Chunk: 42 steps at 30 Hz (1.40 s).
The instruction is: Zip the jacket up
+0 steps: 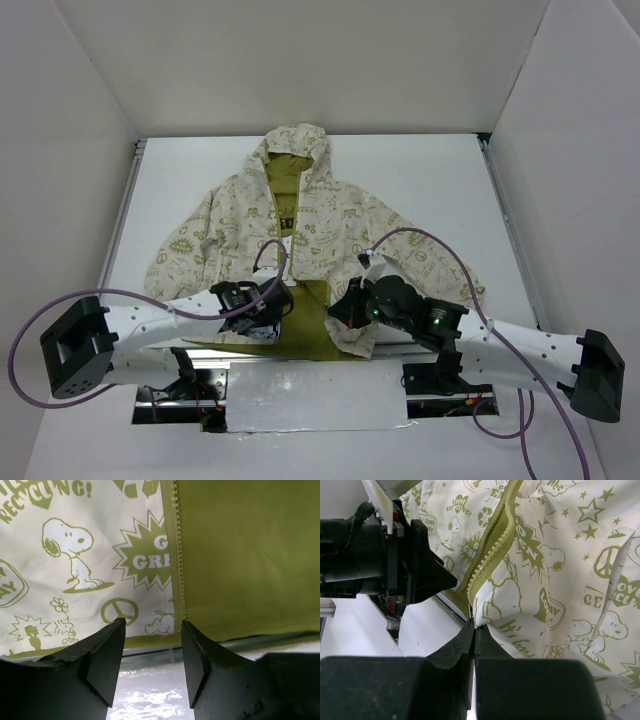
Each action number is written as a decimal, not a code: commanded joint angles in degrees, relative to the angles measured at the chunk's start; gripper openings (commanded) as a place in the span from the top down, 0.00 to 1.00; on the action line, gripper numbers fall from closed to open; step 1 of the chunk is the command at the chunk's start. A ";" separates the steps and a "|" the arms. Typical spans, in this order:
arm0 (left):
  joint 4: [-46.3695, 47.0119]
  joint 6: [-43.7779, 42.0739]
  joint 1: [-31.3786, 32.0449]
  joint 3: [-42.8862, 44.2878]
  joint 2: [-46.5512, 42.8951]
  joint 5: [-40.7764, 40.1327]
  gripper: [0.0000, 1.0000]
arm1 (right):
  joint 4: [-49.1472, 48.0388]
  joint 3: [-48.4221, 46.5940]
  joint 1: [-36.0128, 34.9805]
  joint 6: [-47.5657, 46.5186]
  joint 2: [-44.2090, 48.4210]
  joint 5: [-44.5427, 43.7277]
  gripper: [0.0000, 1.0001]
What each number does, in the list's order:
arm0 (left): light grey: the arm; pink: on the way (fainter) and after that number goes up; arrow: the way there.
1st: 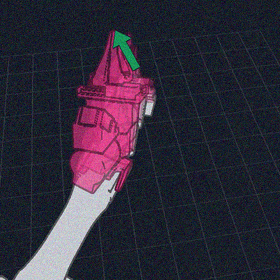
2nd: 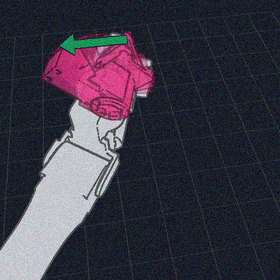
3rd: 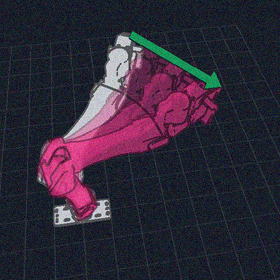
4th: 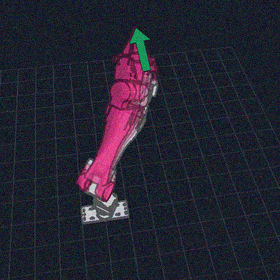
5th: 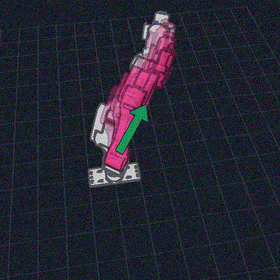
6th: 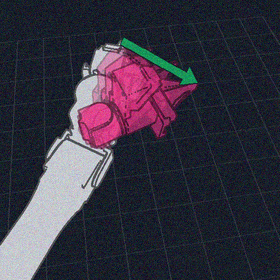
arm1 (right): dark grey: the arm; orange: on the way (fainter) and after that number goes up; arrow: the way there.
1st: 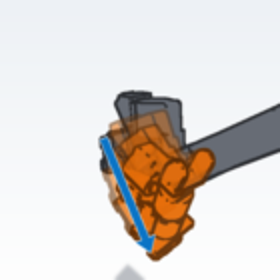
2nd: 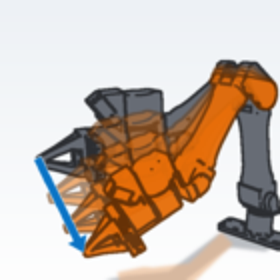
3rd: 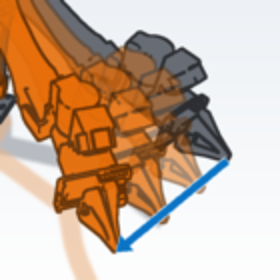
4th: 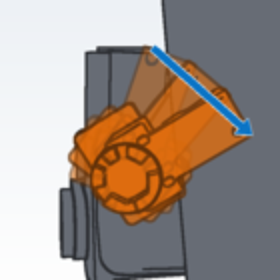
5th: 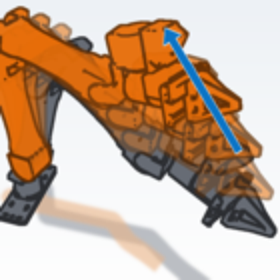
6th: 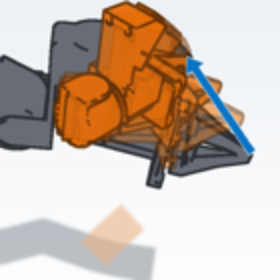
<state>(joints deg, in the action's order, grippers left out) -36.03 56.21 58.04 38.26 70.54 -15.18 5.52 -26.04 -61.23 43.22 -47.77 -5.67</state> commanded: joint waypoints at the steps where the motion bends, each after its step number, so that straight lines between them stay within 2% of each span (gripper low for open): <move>1: -0.80 1.63 0.67 2.52 1.96 -3.01 0.40 | 0.37 -1.38 0.32 -0.51 1.62 -1.36 1.00; 11: -0.27 2.94 1.20 2.35 6.10 -5.03 0.42 | -0.51 -1.55 0.32 -1.47 1.19 -0.83 1.00; 15: 0.43 3.30 1.20 1.29 6.45 -4.77 0.49 | -0.51 -1.64 0.32 -1.56 1.27 -0.83 1.00; 32: 6.06 4.35 2.43 -3.89 9.26 -1.96 0.46 | -0.24 -1.29 0.24 -1.30 1.01 -1.36 1.00; 37: 8.34 4.53 2.52 -5.30 9.96 -0.91 0.51 | -0.07 -1.12 0.32 -1.21 0.92 -1.45 1.00; 42: 9.75 5.14 2.52 -6.88 9.79 -0.38 0.64 | 0.19 -1.38 0.24 -1.30 0.92 -1.54 1.00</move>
<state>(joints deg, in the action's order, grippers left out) -28.21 58.96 60.23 36.32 76.99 -19.35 5.67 -26.04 -61.23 42.52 -46.96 -5.87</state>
